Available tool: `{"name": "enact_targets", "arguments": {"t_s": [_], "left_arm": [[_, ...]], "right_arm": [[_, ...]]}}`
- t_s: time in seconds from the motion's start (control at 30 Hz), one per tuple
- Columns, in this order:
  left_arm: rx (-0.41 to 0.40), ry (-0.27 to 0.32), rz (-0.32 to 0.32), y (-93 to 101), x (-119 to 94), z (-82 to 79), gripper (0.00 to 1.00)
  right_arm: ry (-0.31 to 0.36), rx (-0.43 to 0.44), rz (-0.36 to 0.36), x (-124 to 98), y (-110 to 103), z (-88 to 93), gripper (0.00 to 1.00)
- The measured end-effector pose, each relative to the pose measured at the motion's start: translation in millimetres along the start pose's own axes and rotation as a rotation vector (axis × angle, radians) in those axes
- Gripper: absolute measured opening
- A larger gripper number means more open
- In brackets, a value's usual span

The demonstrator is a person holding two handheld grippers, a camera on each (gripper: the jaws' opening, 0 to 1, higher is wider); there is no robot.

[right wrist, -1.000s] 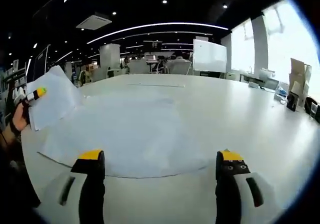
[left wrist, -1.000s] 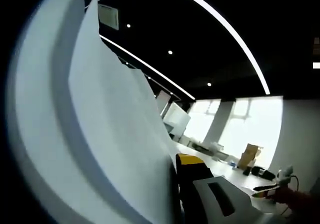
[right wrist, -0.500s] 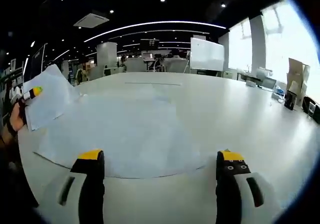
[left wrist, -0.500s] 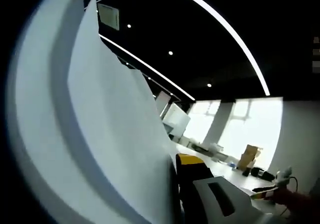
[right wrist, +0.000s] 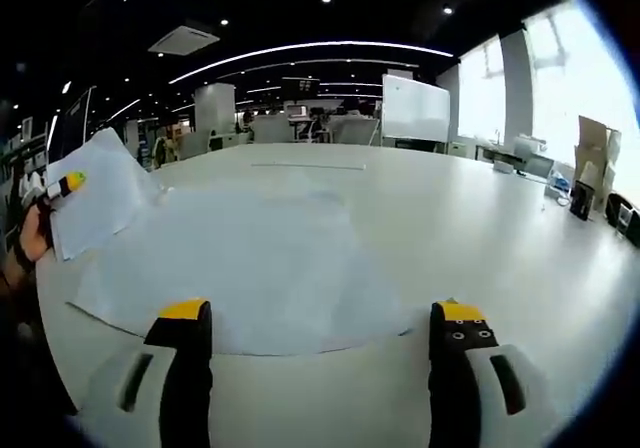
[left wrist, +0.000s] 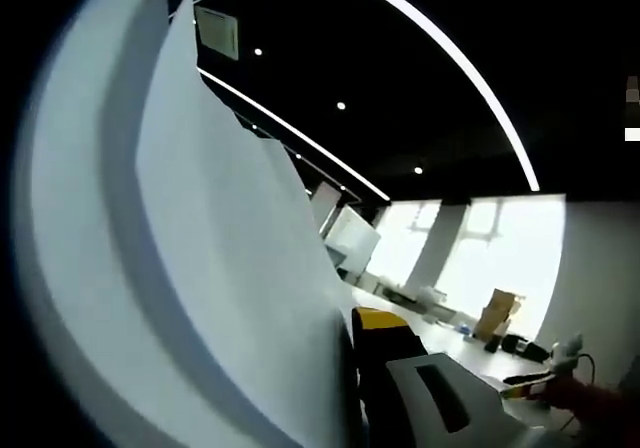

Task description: Organize the stack of printing papers by aligning and flattening the scattered papers on the table

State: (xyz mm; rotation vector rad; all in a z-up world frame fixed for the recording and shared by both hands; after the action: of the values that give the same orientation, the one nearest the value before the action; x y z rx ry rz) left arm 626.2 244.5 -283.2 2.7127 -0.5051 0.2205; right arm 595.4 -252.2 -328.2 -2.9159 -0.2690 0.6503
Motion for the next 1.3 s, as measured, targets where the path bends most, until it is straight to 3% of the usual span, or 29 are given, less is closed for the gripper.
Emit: {"name": "enact_targets", "arguments": {"t_s": [0.57, 1.07, 1.17, 1.23, 1.3], "left_arm": [[-0.012, 0.002, 0.006, -0.3, -1, -0.1, 0.11], [-0.014, 0.005, 0.004, -0.9, -1, -0.1, 0.11], [-0.014, 0.004, 0.004, -0.9, -1, -0.1, 0.11], [-0.014, 0.004, 0.003, -1.0, -1, -0.1, 0.11], [-0.014, 0.004, 0.003, -1.0, -1, -0.1, 0.11]], "right_arm": [[0.010, -0.011, -0.027, -1, -6, 2.6, 0.76], [-0.001, -0.033, -0.089, 9, -12, 0.8, 0.51], [-0.015, -0.031, -0.100, 6, -14, 3.3, 0.43], [-0.015, -0.043, -0.133, 7, -18, 4.1, 0.33], [-0.015, -0.045, -0.141, 5, -20, 5.3, 0.30]]}}
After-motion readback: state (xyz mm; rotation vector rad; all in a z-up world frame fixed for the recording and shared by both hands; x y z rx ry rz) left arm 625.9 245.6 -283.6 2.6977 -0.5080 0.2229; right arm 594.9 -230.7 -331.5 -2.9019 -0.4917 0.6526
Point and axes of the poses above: the point that each gripper's makers call its tool centre point, and the gripper's own axes: x roughly forward along the fingers, y roughly to its right, z roughly out of its underside, the point moved 7 cm from there along -x, roughly backward along the fingers, and after that the axes turned 11 degrees about x, right-handed, at the moved point
